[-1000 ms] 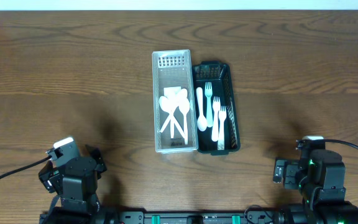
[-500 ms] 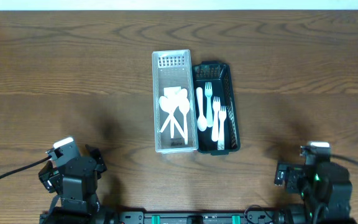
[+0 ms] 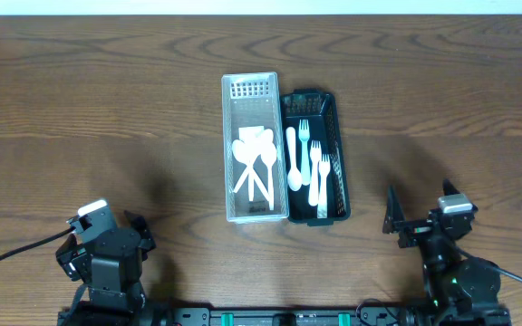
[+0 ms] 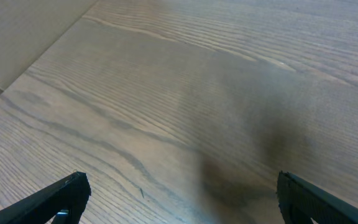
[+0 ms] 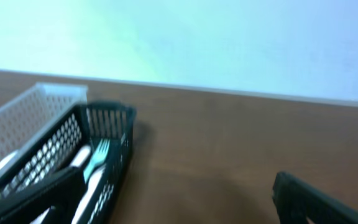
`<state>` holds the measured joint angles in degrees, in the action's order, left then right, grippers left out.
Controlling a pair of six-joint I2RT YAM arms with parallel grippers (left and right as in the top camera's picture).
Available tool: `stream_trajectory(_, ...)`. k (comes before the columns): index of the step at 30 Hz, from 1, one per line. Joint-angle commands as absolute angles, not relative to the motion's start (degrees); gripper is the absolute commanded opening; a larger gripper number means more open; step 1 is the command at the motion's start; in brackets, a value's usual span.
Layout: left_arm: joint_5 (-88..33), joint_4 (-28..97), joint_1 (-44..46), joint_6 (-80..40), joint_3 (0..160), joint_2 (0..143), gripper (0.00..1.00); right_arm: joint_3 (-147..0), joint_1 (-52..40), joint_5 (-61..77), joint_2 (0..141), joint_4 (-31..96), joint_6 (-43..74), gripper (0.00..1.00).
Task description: Pack container
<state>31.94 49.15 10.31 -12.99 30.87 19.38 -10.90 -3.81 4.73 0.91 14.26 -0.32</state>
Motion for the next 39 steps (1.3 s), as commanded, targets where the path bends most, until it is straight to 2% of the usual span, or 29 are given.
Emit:
stream_trajectory(1,33.04,49.30,10.48,-12.05,31.20,18.98,0.98,-7.27,-4.64,6.48,0.30,9.65,-6.52,0.99)
stream_trajectory(8,33.04,49.28,10.48,-12.05,31.20,18.98,0.98,-0.38,-4.58,5.17,0.27,3.20,-11.42,0.99)
stream_trajectory(39,33.04,49.28,10.48,-12.05,31.20,18.98,0.98,-0.32,-4.56,5.17,0.38,3.68,-11.40,0.99)
